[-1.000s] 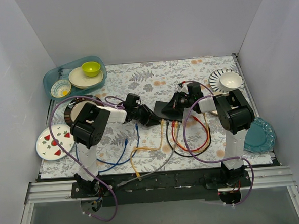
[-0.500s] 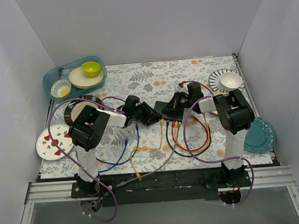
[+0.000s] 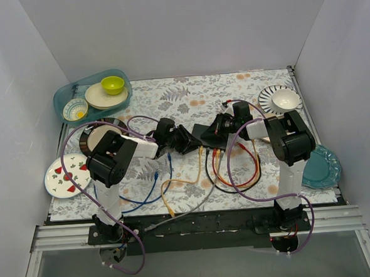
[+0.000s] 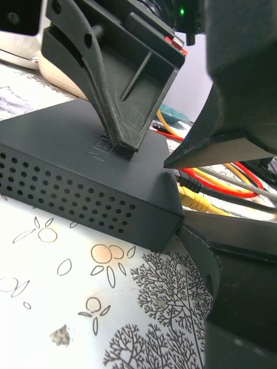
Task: Pull the plug from the switch port
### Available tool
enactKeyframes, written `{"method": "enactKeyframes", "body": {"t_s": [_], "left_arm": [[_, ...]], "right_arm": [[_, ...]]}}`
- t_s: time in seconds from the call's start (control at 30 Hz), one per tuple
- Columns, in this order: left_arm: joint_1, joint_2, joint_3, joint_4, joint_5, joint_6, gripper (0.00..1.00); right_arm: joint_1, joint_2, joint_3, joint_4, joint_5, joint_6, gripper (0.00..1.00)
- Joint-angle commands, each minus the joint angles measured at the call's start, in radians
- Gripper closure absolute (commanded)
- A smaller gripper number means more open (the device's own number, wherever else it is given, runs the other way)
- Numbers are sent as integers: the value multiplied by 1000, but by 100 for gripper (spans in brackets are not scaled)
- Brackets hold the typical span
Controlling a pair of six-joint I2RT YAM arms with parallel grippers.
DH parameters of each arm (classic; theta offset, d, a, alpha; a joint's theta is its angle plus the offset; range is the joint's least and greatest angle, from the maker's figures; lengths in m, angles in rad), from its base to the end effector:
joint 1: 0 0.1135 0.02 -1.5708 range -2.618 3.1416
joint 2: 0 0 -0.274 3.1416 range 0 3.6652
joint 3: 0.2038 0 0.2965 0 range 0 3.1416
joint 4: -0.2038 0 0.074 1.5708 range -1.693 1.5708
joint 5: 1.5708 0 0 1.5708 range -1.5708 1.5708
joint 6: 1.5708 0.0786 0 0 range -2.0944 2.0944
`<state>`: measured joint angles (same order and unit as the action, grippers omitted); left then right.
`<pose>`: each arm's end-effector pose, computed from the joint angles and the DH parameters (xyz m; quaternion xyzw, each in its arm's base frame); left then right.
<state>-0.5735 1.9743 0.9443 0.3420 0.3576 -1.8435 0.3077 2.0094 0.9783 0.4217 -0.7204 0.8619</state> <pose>0.3568 -0.2632 0.0537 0.4666 -0.7614 0.4501 0.0014 0.4095 0.1845 0.0671 0.0702 0.8427 0.4995 0.1883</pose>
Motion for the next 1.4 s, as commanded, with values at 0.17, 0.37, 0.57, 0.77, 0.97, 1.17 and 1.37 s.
{"method": "enactKeyframes", "body": {"t_s": [0.17, 0.37, 0.57, 0.77, 0.97, 1.17, 1.37], "left_arm": [[-26, 29, -45, -133, -111, 135, 64], [-29, 9, -58, -153, -97, 161, 63], [-29, -32, -94, -172, -94, 187, 59], [-29, -17, -81, -182, -92, 187, 60], [-29, 44, -13, -248, -101, 211, 62], [-34, 74, 40, -288, -115, 230, 65], [-39, 66, 30, -298, -128, 254, 68]], "right_arm": [[-1, 60, -39, -109, 88, -47, 94], [-2, 58, -39, -112, 90, -47, 94], [-4, 58, -38, -112, 91, -49, 94], [-5, 65, -36, -112, 91, -46, 94], [-4, 63, -38, -112, 93, -47, 94], [-4, 61, -38, -112, 93, -46, 94], [-4, 63, -38, -110, 91, -47, 94]]}}
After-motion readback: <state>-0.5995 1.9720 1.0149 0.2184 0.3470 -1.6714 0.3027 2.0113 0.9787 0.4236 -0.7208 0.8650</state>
